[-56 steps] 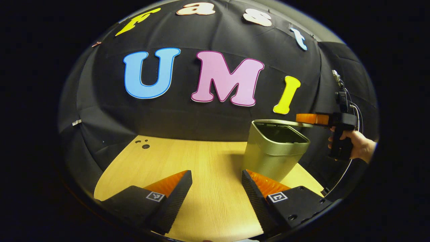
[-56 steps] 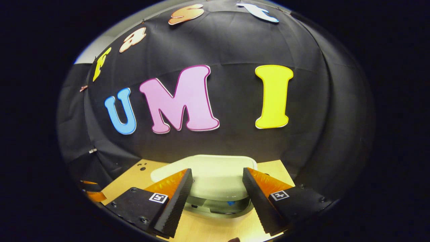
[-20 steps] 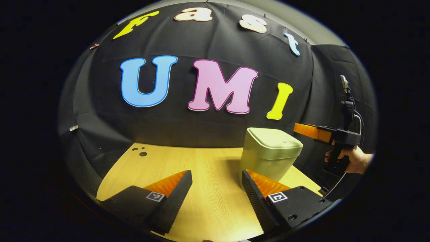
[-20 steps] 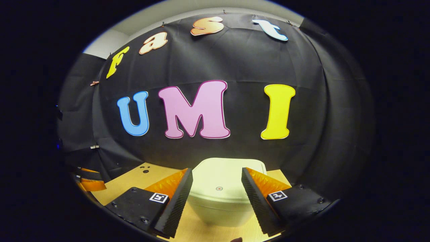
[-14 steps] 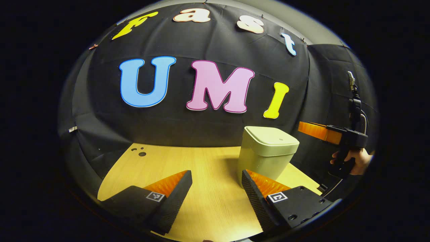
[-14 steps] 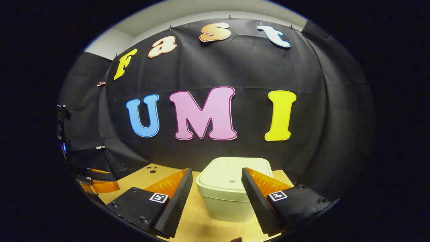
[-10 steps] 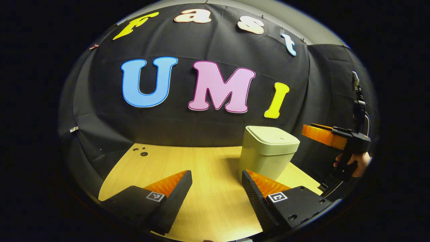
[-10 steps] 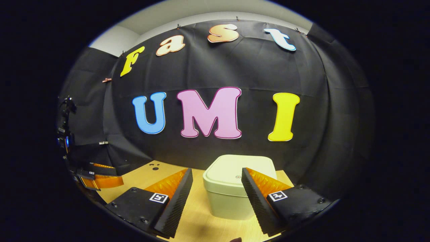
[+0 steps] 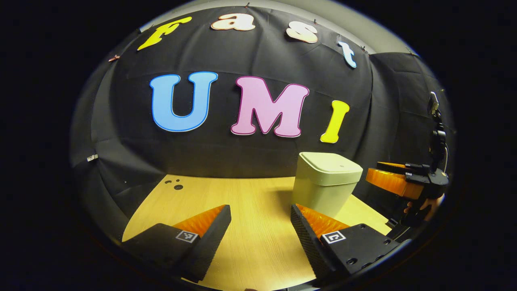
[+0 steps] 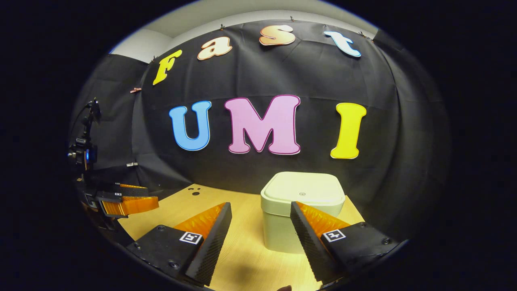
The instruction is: Press the lid of the desktop garbage bin to open it, pick up the crumpled paper on the desktop and throw it into the bin, then pick up the pop can on the desktop and drop it into the bin, and finally close the garbage bin lid.
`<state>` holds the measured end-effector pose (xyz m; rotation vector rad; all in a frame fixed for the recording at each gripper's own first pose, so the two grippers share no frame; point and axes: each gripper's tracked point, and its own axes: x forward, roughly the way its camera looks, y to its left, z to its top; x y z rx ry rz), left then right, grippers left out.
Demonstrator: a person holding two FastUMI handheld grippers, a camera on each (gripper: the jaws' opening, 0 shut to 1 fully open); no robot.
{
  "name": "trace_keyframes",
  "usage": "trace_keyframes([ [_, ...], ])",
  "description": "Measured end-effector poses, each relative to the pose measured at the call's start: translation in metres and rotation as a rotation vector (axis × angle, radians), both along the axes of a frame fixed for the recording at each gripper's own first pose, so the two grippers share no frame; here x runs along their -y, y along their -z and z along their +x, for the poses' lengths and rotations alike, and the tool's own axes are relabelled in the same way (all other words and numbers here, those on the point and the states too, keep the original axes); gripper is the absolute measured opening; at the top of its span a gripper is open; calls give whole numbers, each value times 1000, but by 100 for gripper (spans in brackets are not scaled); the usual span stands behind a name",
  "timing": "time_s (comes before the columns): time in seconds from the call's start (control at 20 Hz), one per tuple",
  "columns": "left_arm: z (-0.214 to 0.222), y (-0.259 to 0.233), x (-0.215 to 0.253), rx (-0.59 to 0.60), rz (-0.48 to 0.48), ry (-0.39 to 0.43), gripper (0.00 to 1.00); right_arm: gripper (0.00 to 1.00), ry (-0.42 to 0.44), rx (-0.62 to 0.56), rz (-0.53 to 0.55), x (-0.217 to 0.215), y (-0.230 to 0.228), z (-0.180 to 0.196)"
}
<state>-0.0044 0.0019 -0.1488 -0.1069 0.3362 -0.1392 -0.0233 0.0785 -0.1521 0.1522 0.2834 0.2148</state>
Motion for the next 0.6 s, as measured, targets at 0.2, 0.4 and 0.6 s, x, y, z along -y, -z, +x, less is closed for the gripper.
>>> trace_keyframes([
  [0.2,2,0,5,7,-5,6,96,92,-10,-17,-5,3,0,-6],
  [0.4,7,2,5,5,12,-9,96,92,-31,-7,-22,4,-1,-5],
  [0.6,4,5,7,1,2,-34,96,93,-61,-12,-24,2,3,-6],
])
